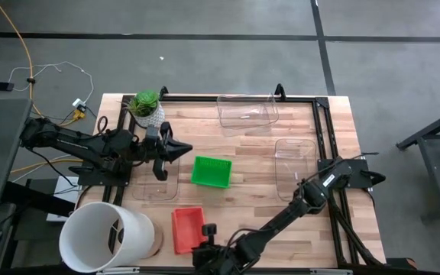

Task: Stack baskets by color
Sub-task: Stack the top orange bin on the bottom orange bin

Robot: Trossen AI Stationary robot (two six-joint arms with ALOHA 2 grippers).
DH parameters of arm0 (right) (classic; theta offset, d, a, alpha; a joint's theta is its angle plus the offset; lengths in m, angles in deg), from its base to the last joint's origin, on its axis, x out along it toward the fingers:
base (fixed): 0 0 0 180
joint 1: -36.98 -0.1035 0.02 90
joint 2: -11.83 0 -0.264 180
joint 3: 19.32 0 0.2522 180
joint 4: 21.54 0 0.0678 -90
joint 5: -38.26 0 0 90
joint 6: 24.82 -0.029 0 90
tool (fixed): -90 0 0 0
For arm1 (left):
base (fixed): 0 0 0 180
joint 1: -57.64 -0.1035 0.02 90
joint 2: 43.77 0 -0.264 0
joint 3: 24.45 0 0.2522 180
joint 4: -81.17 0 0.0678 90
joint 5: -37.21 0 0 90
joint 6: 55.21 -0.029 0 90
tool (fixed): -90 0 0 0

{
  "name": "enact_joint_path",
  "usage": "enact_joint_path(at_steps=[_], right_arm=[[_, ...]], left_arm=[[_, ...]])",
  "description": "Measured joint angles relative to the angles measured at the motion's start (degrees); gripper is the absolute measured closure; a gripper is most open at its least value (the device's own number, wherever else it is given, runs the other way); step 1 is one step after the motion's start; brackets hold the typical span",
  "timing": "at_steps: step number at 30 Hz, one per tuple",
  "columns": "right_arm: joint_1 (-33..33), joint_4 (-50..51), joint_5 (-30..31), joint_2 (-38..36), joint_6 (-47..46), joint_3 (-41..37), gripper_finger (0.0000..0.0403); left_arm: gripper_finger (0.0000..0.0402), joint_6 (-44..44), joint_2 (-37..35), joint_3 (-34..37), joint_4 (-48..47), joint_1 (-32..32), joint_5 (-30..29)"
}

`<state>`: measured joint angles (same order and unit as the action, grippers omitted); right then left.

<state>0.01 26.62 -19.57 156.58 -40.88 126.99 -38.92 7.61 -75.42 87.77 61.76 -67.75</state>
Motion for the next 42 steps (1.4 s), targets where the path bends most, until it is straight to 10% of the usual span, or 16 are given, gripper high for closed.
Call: enact_joint_path(at_steps=[8, 20, 30, 36, 42], right_arm=[[1.4, 0.0, -7.3, 0.0, 0.1, 0.0, 0.0385], [2.5, 6.0, -9.4, -5.0, 4.8, 1.7, 0.0203], [1.8, 34.1, -9.8, -10.3, -2.6, 0.2, 0.0226], [-2.0, 35.2, -9.3, -21.6, -11.3, -18.4, 0.0319], [-4.3, 12.2, -10.7, -47.2, -29.2, -54.2, 0.0386]], left_arm=[[0.0401, 0.0, 0.0, 0.0, 0.0, 0.0, -0.9], [0.0401, 0.0, 0.0, 0.0, 0.0, 0.0, -0.9], [0.0401, 0.0, 0.0, 0.0, 0.0, 0.0, -0.7], [0.0401, 0.0, 0.0, 0.0, 0.0, 0.0, -0.7], [0.0401, 0.0, 0.0, 0.0, 0.0, 0.0, -0.7]])
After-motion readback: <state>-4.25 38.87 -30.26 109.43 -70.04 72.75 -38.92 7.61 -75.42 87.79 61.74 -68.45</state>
